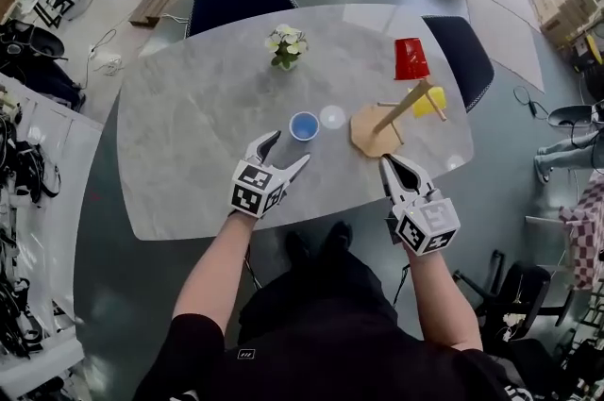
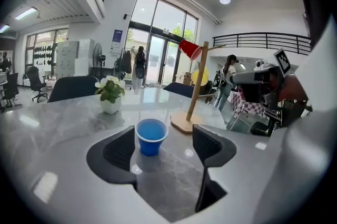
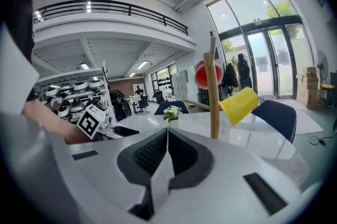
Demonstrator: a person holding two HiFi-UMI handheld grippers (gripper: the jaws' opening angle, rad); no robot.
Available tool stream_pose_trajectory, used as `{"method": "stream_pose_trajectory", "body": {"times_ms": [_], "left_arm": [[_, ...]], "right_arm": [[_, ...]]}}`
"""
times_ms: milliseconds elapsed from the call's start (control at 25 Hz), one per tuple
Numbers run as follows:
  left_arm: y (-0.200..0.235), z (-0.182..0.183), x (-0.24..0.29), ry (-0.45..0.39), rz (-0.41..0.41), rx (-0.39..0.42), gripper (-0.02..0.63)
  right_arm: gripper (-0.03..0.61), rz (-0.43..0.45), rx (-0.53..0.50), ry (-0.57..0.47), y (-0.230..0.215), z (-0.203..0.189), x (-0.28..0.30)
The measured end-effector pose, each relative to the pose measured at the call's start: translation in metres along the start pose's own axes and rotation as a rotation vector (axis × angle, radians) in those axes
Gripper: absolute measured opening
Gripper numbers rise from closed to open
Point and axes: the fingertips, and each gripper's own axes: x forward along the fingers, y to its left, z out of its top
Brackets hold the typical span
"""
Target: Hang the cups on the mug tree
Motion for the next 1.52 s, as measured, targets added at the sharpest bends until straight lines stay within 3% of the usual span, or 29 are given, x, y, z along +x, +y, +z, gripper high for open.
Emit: {"method": "stream_pose_trajectory", "body": {"times_ms": [400, 680, 800, 1120, 1520], "left_arm": [[0.025, -0.037, 0.068, 0.105, 0.016, 0.033, 0.349], [0.035, -0.042, 0.088, 0.138, 0.052, 0.093, 0.346], [0.034, -0.042, 0.091, 0.153, 0.036, 0.108, 0.311], [0.013, -0.014, 0.065, 0.102, 0.007, 0.098, 0.299], [-0.023, 0.037, 0.025, 0.080, -0.016, 0.199, 0.299]], "right_arm": [[0.018, 0.019, 0.007, 0.032, -0.001, -0.019, -0.001], [0.018, -0.030, 0.039, 0.047, -0.024, -0.023, -0.019], [0.018, -0.043, 0.031, 0.052, -0.027, -0.023, -0.026], [0.018, -0.092, 0.022, 0.029, -0.028, 0.000, -0.046], [0.018, -0.100, 0.038, -0.044, -0.020, 0.031, -0.062]]}}
